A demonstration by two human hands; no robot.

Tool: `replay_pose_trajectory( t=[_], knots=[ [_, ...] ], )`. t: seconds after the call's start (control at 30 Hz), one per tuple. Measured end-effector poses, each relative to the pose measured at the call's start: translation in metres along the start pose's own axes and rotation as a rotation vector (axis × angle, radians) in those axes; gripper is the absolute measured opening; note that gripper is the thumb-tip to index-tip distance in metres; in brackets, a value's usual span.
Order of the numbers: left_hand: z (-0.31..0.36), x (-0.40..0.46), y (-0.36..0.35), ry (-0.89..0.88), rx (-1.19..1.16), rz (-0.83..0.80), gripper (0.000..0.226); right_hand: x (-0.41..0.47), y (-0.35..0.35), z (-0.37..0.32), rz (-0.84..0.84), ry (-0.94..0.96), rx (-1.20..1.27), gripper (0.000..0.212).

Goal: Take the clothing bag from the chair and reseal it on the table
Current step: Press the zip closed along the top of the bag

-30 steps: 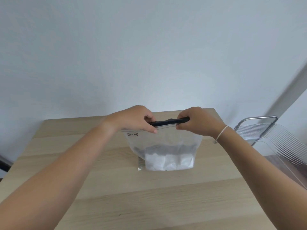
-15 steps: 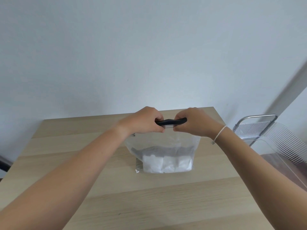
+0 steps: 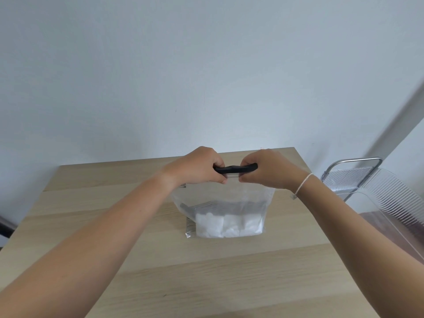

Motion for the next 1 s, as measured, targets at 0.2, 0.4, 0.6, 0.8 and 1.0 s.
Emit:
replay_pose_trajectory(
  t=[0.2, 0.4, 0.6, 0.8, 1.0],
  knots=[
    [0.0012, 0.0002, -0.0009, -0.007, 0.016, 0.004, 0.011, -0.0001, 0.0002, 0.0007, -0.008, -0.007, 0.005, 0.009],
    [0.0015, 0.0001, -0.0008, -0.018, 0.047, 0.006, 0.01, -0.0002, 0.0003, 0.0005, -0.024, -0.006, 0.006, 0.007],
    [-0.0019, 0.0022, -0.0033, -0.035, 0.051, 0.002, 0.023, -0.0004, -0.0011, 0.0008, -0.035, -0.008, 0.02, 0.007],
    [-0.0032, 0.0056, -0.0032, -0.031, 0.004, -0.011, 0.015, -0.0017, -0.001, 0.0021, -0.048, -0.01, 0.028, 0.008],
    [-0.0039, 0.0066, -0.0028, -0.033, 0.003, -0.008, 0.011, -0.0003, -0.0005, 0.0019, -0.051, -0.011, 0.017, 0.007]
  ],
)
Point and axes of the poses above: each hand's wrist, its own x-axis towards the middle knuckle, its own y-axis out of the back of the hand, z = x × y, the point moved 3 cm from there along x, towards the middle knuckle, and after that the axes turned 1 degree about -y, right-handed, at the moved point
